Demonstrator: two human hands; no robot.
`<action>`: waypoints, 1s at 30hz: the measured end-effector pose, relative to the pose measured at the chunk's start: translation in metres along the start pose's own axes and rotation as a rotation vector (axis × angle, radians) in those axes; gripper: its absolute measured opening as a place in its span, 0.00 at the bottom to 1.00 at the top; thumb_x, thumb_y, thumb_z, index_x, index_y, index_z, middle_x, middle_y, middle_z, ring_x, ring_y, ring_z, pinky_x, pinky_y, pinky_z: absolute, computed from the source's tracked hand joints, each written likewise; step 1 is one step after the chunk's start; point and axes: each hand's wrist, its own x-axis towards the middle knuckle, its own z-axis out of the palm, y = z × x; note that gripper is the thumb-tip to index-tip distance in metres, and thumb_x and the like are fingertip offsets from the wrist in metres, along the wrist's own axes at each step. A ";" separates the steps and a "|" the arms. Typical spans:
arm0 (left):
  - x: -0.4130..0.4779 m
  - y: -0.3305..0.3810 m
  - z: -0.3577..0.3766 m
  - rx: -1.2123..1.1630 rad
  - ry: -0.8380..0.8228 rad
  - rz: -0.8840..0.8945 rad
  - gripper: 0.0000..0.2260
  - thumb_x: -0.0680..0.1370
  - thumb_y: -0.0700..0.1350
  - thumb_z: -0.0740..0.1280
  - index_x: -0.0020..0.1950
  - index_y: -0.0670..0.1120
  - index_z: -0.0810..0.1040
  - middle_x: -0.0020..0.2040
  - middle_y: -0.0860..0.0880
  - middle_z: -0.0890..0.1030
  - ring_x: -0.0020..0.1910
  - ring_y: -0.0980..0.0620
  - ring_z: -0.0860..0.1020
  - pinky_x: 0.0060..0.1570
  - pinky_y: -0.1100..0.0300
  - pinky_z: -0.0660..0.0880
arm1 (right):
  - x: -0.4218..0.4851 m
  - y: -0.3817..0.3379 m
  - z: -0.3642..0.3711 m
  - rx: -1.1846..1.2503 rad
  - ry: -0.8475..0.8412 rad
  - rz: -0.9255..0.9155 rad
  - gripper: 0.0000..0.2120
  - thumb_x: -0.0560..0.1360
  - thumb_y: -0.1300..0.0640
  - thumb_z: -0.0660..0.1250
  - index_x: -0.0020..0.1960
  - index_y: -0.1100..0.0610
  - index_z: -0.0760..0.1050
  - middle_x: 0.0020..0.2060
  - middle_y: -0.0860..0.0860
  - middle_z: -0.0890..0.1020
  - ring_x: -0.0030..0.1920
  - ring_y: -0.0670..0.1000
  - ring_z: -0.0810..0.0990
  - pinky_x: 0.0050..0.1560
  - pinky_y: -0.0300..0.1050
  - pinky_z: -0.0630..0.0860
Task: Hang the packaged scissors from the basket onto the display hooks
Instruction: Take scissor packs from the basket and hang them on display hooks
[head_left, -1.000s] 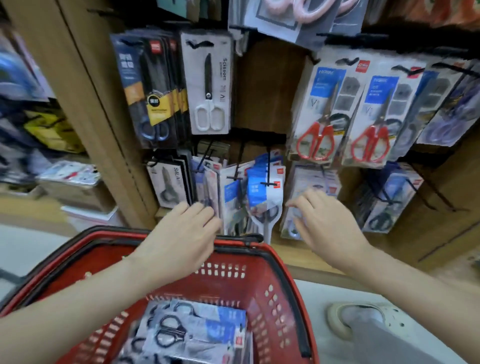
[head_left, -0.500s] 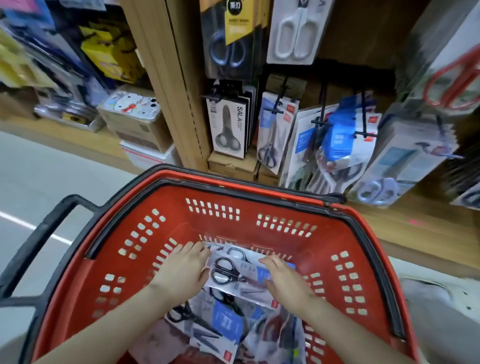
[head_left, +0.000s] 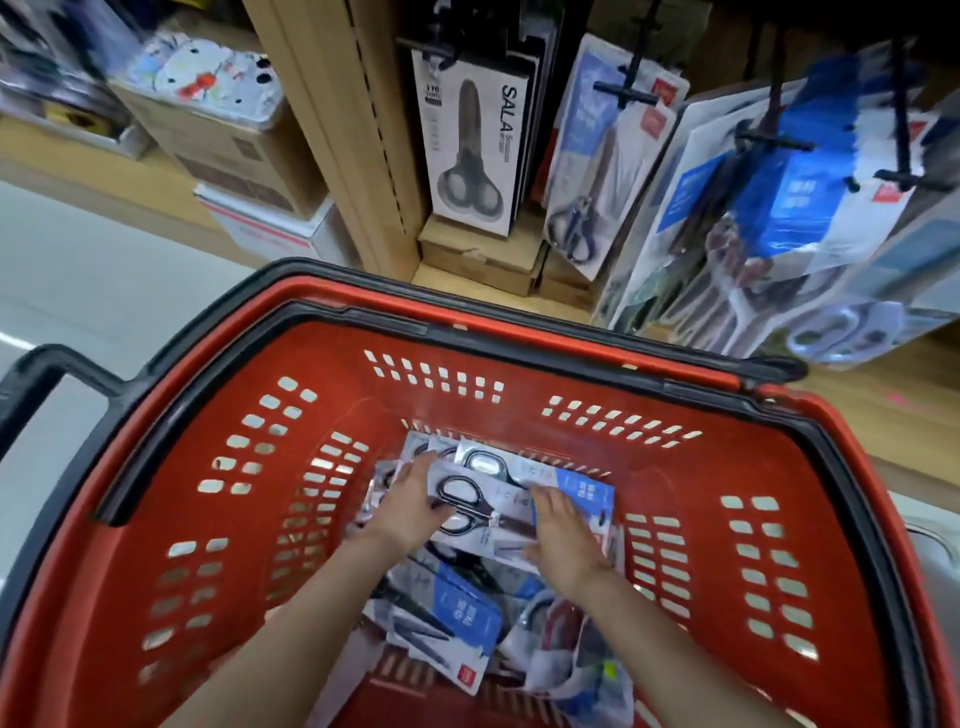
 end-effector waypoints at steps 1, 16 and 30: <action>0.002 0.001 0.000 -0.057 0.036 -0.014 0.28 0.76 0.39 0.68 0.74 0.46 0.61 0.66 0.43 0.72 0.57 0.47 0.75 0.53 0.61 0.70 | 0.002 0.000 0.001 0.004 0.020 0.004 0.36 0.76 0.59 0.67 0.77 0.56 0.50 0.71 0.53 0.60 0.73 0.53 0.58 0.73 0.42 0.51; -0.040 0.021 -0.074 0.540 -0.333 0.279 0.06 0.75 0.47 0.69 0.50 0.54 0.75 0.49 0.53 0.80 0.49 0.53 0.77 0.44 0.61 0.71 | -0.012 -0.042 -0.084 0.156 0.160 -0.229 0.06 0.74 0.58 0.69 0.47 0.48 0.76 0.42 0.43 0.74 0.45 0.44 0.74 0.43 0.32 0.69; -0.062 -0.026 -0.059 -0.102 0.047 0.089 0.04 0.74 0.44 0.71 0.46 0.46 0.79 0.43 0.47 0.84 0.41 0.49 0.81 0.42 0.58 0.75 | -0.022 -0.040 -0.059 0.172 0.343 -0.299 0.12 0.80 0.59 0.59 0.64 0.56 0.69 0.57 0.51 0.73 0.60 0.46 0.70 0.63 0.39 0.65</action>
